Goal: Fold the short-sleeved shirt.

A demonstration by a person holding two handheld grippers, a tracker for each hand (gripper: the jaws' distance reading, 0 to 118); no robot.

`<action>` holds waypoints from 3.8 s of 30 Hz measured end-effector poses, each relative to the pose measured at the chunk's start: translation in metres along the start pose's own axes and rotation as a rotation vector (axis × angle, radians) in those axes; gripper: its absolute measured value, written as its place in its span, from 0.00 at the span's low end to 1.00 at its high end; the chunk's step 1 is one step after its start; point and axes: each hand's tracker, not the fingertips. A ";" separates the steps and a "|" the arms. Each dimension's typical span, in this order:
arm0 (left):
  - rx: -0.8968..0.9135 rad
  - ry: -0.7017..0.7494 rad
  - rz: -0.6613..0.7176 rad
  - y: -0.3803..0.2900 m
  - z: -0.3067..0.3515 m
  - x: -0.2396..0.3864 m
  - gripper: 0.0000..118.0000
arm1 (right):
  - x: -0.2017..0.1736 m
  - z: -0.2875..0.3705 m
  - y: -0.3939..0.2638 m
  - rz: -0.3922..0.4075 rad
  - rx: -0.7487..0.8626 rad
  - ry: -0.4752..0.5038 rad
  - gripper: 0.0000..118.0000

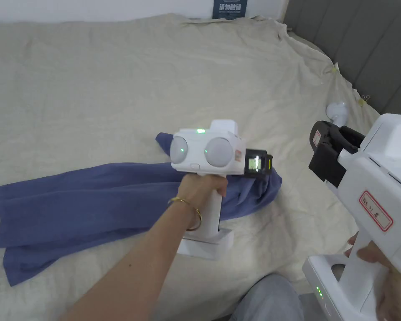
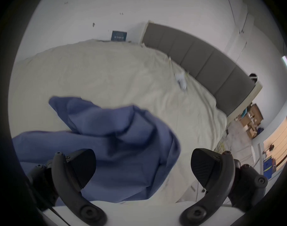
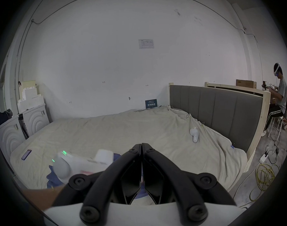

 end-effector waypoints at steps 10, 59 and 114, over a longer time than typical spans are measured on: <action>0.446 0.346 -0.170 0.022 0.162 -0.060 1.00 | -0.034 -0.026 0.018 0.043 0.038 0.087 0.00; 0.639 0.696 -0.031 -0.118 0.273 -0.141 0.00 | -0.087 -0.101 0.015 0.174 -0.254 0.193 0.52; -0.143 0.609 0.349 0.001 0.170 -0.317 1.00 | -0.053 -0.276 -0.008 0.144 -0.765 0.159 0.03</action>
